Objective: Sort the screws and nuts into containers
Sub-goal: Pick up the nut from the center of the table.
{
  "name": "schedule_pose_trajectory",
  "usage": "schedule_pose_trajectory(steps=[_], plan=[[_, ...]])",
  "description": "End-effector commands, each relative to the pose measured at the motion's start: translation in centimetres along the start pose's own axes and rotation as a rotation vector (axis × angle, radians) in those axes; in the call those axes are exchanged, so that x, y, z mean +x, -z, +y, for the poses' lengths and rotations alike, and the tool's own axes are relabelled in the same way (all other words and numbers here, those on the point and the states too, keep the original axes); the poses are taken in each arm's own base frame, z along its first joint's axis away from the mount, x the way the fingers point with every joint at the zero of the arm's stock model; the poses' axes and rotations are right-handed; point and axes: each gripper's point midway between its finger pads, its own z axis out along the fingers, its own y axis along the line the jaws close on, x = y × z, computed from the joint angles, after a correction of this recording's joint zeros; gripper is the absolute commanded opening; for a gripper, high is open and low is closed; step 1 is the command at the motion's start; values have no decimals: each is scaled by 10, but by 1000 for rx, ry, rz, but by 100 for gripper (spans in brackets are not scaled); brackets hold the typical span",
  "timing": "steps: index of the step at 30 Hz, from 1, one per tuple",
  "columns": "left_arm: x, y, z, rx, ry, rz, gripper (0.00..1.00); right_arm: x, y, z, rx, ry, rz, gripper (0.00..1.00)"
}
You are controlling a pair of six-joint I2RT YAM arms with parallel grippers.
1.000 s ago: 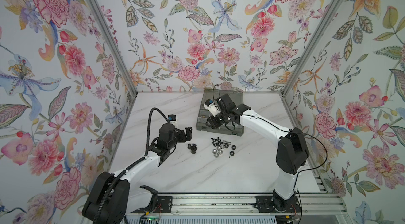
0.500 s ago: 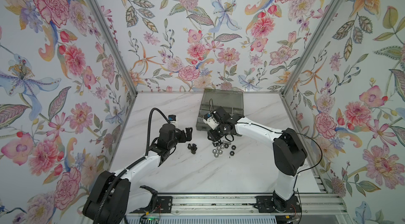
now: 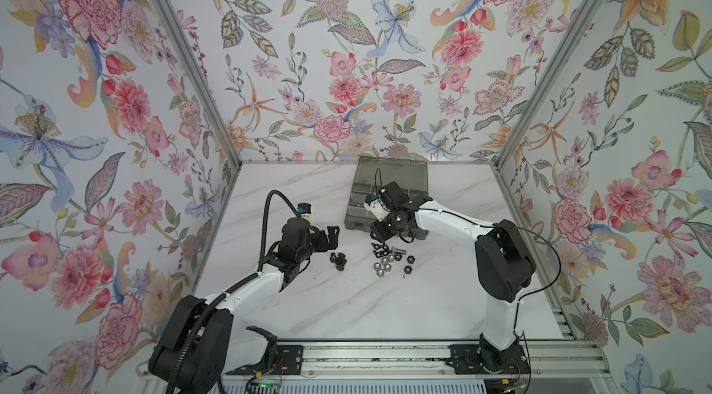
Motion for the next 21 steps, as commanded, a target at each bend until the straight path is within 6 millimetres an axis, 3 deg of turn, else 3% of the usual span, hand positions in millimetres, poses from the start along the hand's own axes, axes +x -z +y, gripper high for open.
schedule_pose_trajectory(steps=[1, 9, 21], plan=[[-11, -1, -5, 20, 5, -20, 99, -3, -3, -1, 7, 7, 4, 46], [-8, 5, -2, 14, 10, -34, 100, 3, -17, 7, -6, 30, 37, 45], [-8, 8, 0, -3, 1, -32, 99, 1, -21, 3, 10, 47, 39, 43]])
